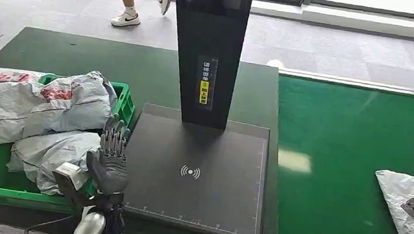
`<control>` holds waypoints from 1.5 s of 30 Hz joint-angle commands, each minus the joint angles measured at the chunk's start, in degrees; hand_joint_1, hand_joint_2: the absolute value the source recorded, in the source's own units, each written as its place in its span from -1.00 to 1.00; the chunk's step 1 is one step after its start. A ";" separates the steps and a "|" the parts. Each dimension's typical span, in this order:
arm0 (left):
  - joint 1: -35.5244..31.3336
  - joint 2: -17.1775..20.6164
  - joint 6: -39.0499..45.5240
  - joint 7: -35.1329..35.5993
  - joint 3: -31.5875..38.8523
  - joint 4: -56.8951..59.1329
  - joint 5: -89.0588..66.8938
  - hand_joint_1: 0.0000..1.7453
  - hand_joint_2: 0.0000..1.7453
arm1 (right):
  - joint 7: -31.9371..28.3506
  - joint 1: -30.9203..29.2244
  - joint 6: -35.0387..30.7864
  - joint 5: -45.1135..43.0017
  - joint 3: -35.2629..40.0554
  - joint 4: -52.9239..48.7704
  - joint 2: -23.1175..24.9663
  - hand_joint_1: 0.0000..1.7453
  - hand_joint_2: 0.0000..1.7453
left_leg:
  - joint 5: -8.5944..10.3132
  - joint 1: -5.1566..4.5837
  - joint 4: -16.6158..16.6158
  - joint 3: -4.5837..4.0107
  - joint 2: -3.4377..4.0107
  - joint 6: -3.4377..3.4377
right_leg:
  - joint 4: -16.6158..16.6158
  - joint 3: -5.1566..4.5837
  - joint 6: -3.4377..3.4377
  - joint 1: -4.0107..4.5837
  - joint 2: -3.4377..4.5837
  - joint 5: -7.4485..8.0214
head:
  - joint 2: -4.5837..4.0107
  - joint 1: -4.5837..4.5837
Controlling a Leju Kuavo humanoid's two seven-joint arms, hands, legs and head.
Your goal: Moved the parcel from conveyor to table for the left to box.
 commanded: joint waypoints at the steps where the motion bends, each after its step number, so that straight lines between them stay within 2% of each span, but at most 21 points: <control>1: -3.73 0.79 -1.19 1.05 1.18 6.55 -0.86 -1.00 -1.00 | -9.46 16.04 3.35 -5.15 -7.80 -0.91 9.42 -1.00 1.00 | 0.11 0.30 -0.26 0.20 -0.36 -0.13 | -0.52 0.45 -0.07 0.29 -0.35 0.12 | 0.00 0.00; 6: -4.87 0.96 -1.52 0.72 0.52 8.56 -1.23 -1.00 -1.00 | -13.79 22.18 4.15 -6.56 -8.83 -3.80 12.41 -1.00 1.00 | 0.08 0.35 -0.24 0.16 -0.58 -0.14 | -0.46 0.52 -0.02 0.35 -0.61 0.00 | 0.00 -0.02; 13: -5.28 0.88 -1.51 1.21 0.11 9.24 -1.65 -1.00 -1.00 | -13.61 22.02 4.96 -5.40 -7.74 -5.44 13.83 -1.00 1.00 | -0.15 1.12 0.07 0.49 -0.51 -0.10 | -0.82 1.12 -0.03 0.91 -0.56 -0.09 | 0.00 -0.02; 26: -5.36 0.87 -1.53 1.27 0.13 9.42 -1.68 -1.00 -1.00 | -13.93 22.66 5.99 -4.81 -7.77 -6.26 14.35 -1.00 1.00 | -0.06 1.26 0.13 0.44 -0.56 -0.10 | -1.01 1.24 -0.03 1.03 -0.61 0.05 | 0.00 0.00; 27: -5.32 0.88 -1.55 1.27 0.11 9.43 -1.68 -1.00 -1.00 | -15.09 23.04 6.51 -4.71 -7.68 -6.38 14.60 -0.92 1.00 | -0.10 1.28 0.18 0.47 -0.55 -0.11 | -1.01 1.28 -0.04 1.06 -0.60 0.04 | 0.00 0.00; 28: -5.17 0.90 -1.58 1.26 0.11 9.33 -1.65 -1.00 -1.00 | -15.96 23.63 6.66 -4.82 -7.95 -7.07 15.05 1.00 1.00 | -0.16 1.33 0.27 0.51 -0.54 -0.10 | -0.98 1.35 -0.04 1.10 -0.59 0.00 | 0.00 0.00; 32: -3.54 0.95 -1.66 1.42 0.45 7.27 -1.69 -1.00 -1.00 | -17.71 23.43 3.97 -3.82 -7.30 -10.71 16.77 1.00 1.00 | 0.02 1.22 0.04 0.38 -0.57 -0.09 | -1.14 1.21 0.02 0.98 -0.61 0.16 | 0.00 0.00; 37: -3.08 0.99 -1.67 1.44 0.64 6.80 -1.68 -1.00 -1.00 | -18.40 23.22 2.95 -3.83 -6.81 -12.84 18.10 1.00 1.00 | -0.31 1.50 0.37 0.57 -0.10 -0.09 | -1.09 1.45 0.00 1.27 -0.18 0.16 | 0.00 0.02; 39: -2.91 0.92 -1.71 1.55 0.89 6.52 -1.66 -1.00 -1.00 | -19.24 24.08 0.92 -3.97 -6.15 -17.47 19.95 1.00 1.00 | -0.03 1.33 0.00 0.36 0.05 -0.12 | -1.22 1.05 0.00 1.10 0.00 0.40 | 0.00 0.02; 41: -2.70 1.02 -2.36 2.08 0.82 6.86 -1.75 -1.00 -1.00 | -21.28 24.93 -3.45 -5.52 -5.31 -23.44 22.22 1.00 1.00 | -0.35 1.54 0.34 0.58 0.41 -0.15 | -1.06 1.28 0.00 1.34 0.37 0.26 | 0.00 0.02; 45: -3.79 0.96 -3.07 1.70 0.90 8.79 -1.95 -1.00 -1.00 | -20.75 29.02 -3.25 -7.40 -4.01 -35.35 26.90 1.00 1.00 | -0.24 1.38 0.20 0.46 0.52 -0.19 | -1.00 1.03 -0.06 1.32 0.49 0.37 | 0.00 0.00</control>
